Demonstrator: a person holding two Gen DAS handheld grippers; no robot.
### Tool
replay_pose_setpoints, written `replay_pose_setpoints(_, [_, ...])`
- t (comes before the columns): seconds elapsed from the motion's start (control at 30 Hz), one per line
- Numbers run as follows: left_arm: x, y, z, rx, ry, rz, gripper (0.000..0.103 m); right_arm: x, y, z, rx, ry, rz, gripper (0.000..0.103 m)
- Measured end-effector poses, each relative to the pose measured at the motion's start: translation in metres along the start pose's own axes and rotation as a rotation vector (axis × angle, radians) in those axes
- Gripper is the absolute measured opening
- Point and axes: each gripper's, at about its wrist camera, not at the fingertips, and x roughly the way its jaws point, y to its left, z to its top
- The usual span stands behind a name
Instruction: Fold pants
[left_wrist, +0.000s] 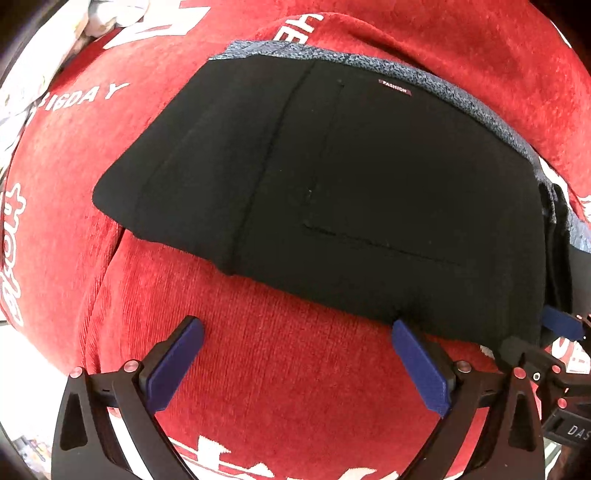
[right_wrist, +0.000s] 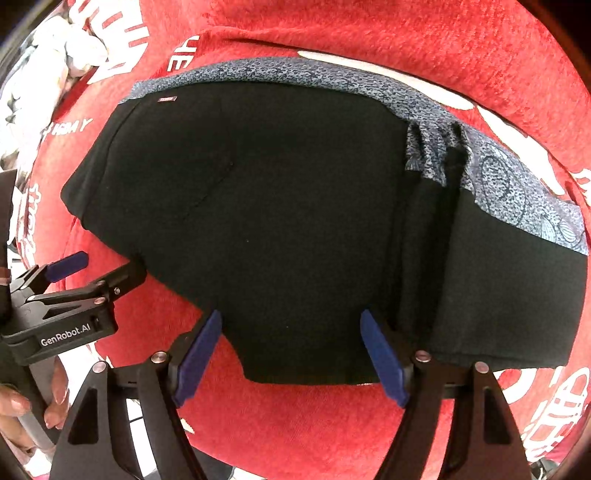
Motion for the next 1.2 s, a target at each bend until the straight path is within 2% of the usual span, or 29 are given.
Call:
replay_pose_setpoints(0.23, [0.006,-0.001,0.006,0.032,-0.025,0.005,0.103,0.002,0.003,0.001,-0.002,0.0,-0.002,0.083])
replay_pose_setpoints(0.37, [0.004,-0.019,-0.002,0.064,-0.024,0.054,0.103,0.006,0.006,0.001,-0.012,0.002,-0.01,0.086])
replay_pose_setpoints(0.5, [0.007,-0.023,0.002,0.057,-0.004,0.041,0.103,0.008,0.008,0.001,-0.02,0.003,-0.02,0.087])
replay_pose_setpoints(0.8, [0.008,-0.017,-0.005,0.061,-0.025,0.045,0.103,0.01,0.01,0.002,-0.028,0.008,-0.029,0.088])
replay_pose_setpoints(1.07, [0.003,-0.009,-0.001,0.061,0.017,0.021,0.103,0.014,0.016,0.0,-0.035,0.014,-0.048,0.088])
replay_pose_setpoints(1.2, [-0.007,0.006,0.002,0.002,0.033,-0.045,0.103,0.016,0.018,0.0,-0.036,0.014,-0.05,0.088])
